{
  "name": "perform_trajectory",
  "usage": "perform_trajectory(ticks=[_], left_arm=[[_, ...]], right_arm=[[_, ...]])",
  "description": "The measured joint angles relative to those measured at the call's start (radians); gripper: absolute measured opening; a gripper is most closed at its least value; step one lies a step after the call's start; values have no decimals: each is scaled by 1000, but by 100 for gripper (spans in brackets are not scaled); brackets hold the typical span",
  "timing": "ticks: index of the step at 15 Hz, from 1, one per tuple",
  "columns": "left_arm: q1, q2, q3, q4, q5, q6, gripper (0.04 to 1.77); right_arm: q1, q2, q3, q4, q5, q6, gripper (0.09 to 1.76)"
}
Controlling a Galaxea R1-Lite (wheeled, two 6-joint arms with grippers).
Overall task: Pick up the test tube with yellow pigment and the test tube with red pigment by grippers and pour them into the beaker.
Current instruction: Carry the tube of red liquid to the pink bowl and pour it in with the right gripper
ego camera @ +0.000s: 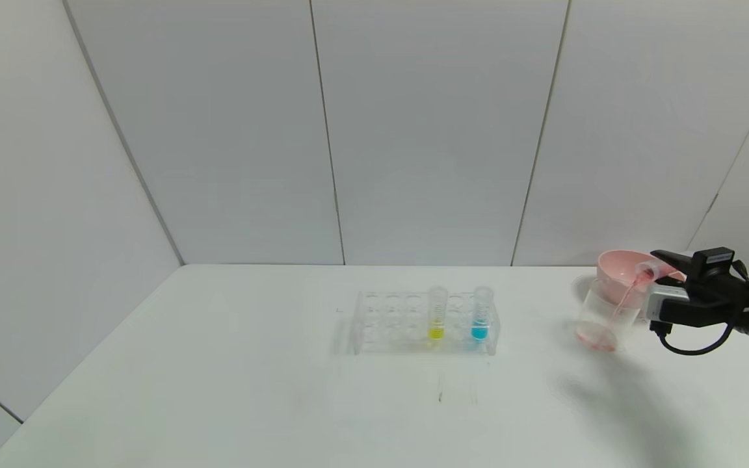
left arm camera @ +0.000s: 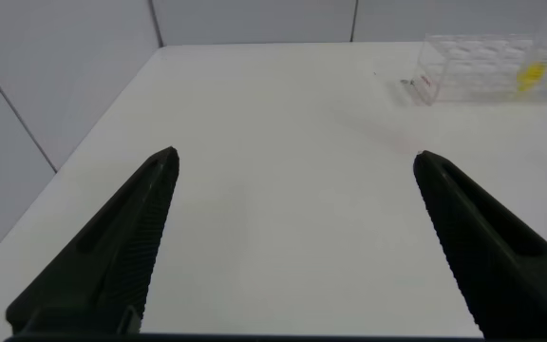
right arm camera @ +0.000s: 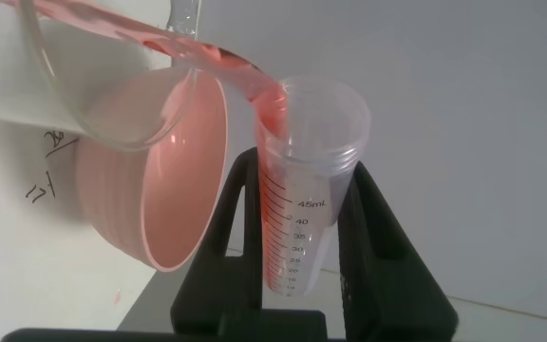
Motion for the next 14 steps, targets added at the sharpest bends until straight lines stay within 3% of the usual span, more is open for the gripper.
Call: perform_trajectory(ticks=[14], left_arm=[[0, 0, 0, 0, 0, 0, 176]], right_arm=[[20, 0, 2, 1, -40, -10, 52]])
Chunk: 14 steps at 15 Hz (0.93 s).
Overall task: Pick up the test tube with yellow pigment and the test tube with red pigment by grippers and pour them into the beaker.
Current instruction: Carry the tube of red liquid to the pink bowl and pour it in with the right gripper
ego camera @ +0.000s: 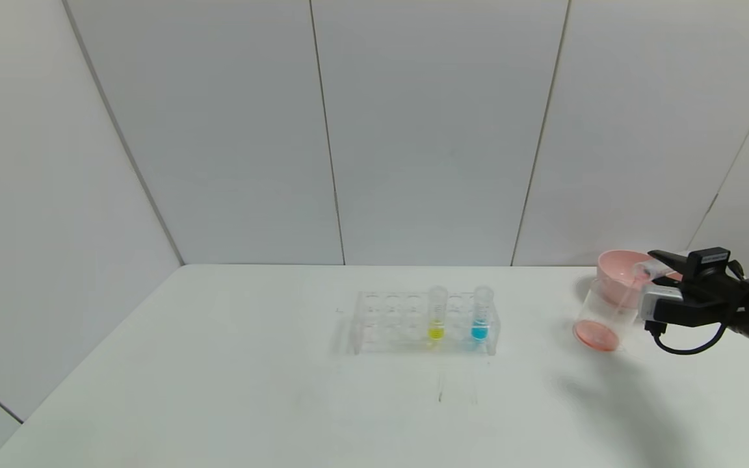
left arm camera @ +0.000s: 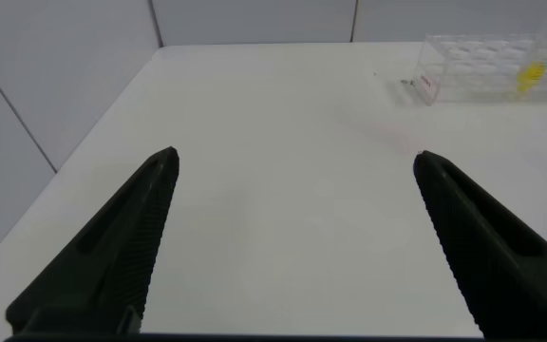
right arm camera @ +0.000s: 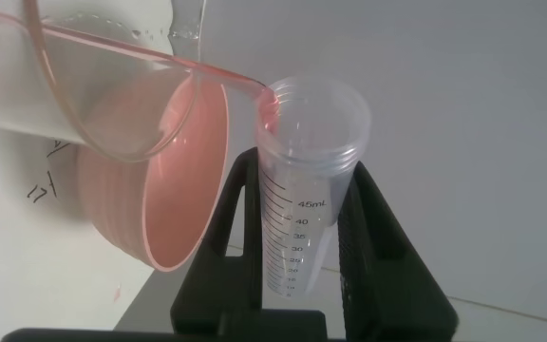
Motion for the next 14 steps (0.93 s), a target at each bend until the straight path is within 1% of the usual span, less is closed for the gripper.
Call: perform_trajectory(ticks=[10, 14], left_arm=[[0, 0, 0, 0, 0, 0, 176], [0, 0, 0, 0, 0, 0, 176]], right_arm=[[24, 0, -31, 1, -21, -4, 52], [29, 0, -49, 0, -23, -30, 52]])
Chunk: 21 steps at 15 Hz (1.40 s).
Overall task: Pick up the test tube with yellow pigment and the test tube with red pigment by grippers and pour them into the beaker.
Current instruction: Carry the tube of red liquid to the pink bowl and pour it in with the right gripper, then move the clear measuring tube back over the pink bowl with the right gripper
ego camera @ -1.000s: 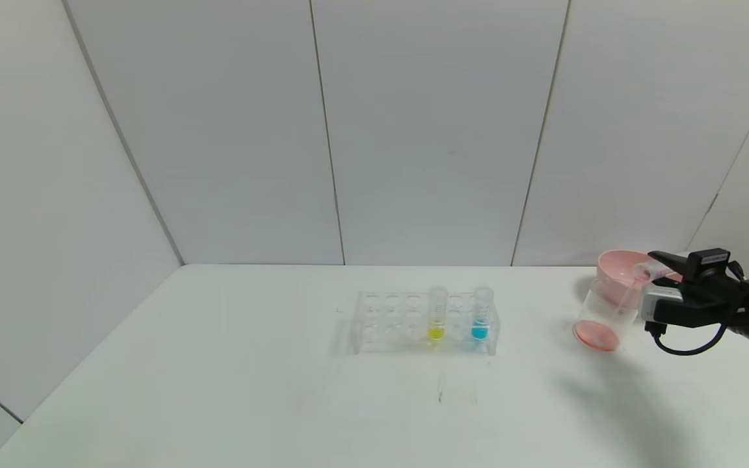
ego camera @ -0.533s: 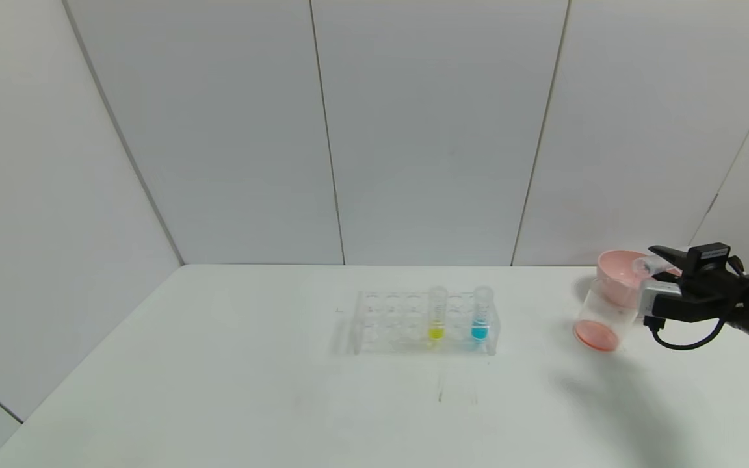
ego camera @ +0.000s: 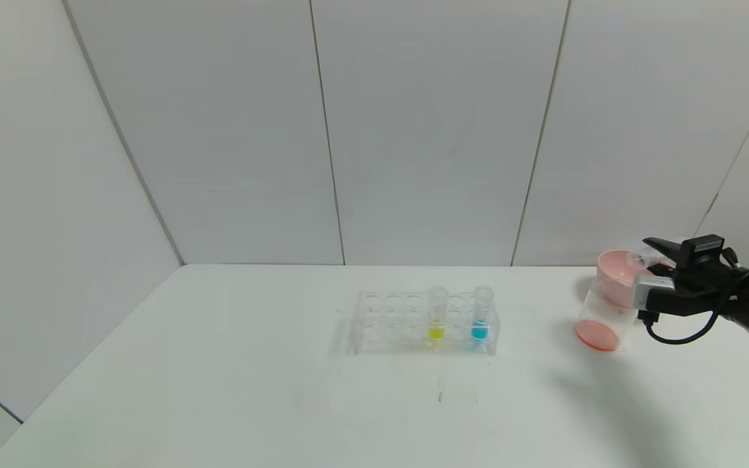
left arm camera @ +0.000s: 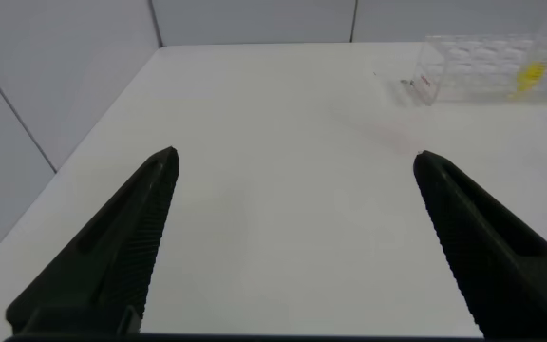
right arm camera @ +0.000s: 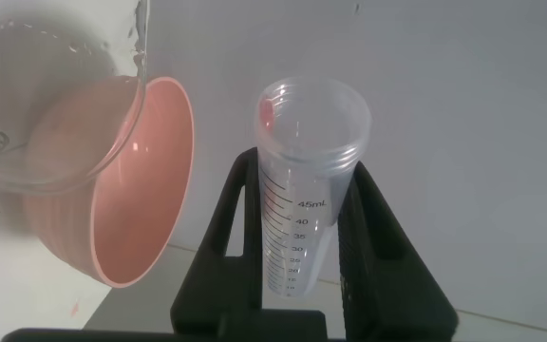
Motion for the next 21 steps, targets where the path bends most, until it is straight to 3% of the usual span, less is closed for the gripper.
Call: perform_trajectory(ticks=[6, 11, 17, 21], left_arm=[[0, 0, 0, 0, 0, 0, 176], [0, 0, 0, 0, 0, 0, 176], [0, 0, 0, 0, 0, 0, 176], [0, 0, 0, 0, 0, 0, 176]], right_arm=[[21, 2, -43, 5, -50, 55, 52], [19, 18, -168, 5, -173, 523, 52], [56, 61, -183, 75, -346, 1170, 52], [55, 103, -211, 131, -372, 1326, 52]])
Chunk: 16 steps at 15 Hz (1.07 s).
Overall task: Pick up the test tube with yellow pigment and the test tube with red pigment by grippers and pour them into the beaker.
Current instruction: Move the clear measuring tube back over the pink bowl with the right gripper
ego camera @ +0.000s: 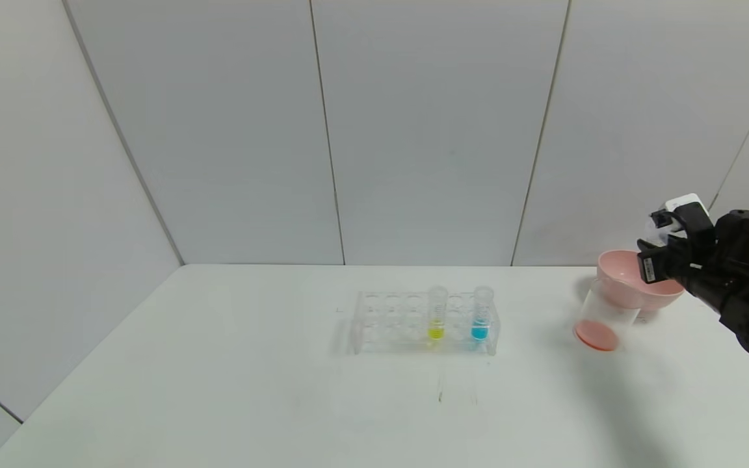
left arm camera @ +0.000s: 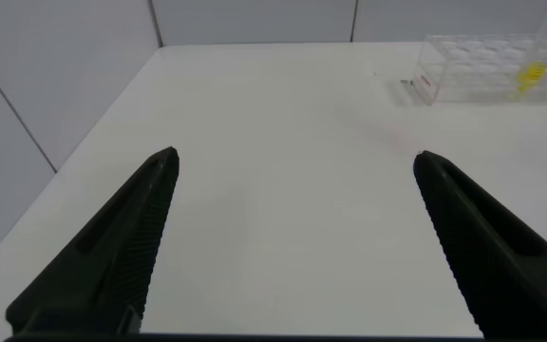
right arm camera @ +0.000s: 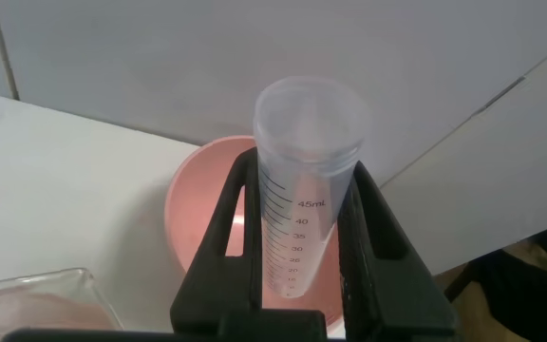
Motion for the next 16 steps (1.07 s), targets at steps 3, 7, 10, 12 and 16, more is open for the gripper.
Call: perform_trajectory(ticks=[3, 7, 10, 12, 16], left_arm=[[0, 0, 0, 0, 0, 0, 176], [0, 0, 0, 0, 0, 0, 176], [0, 0, 0, 0, 0, 0, 176], [0, 0, 0, 0, 0, 0, 176], [0, 0, 0, 0, 0, 0, 176]], right_arm=[[-4, 30, -27, 2, 0, 68, 52], [-6, 60, -65, 7, -1, 103, 52], [-7, 81, -81, 7, -2, 104, 81], [-9, 92, -87, 4, -3, 104, 100], [-18, 104, -94, -5, -3, 106, 129]])
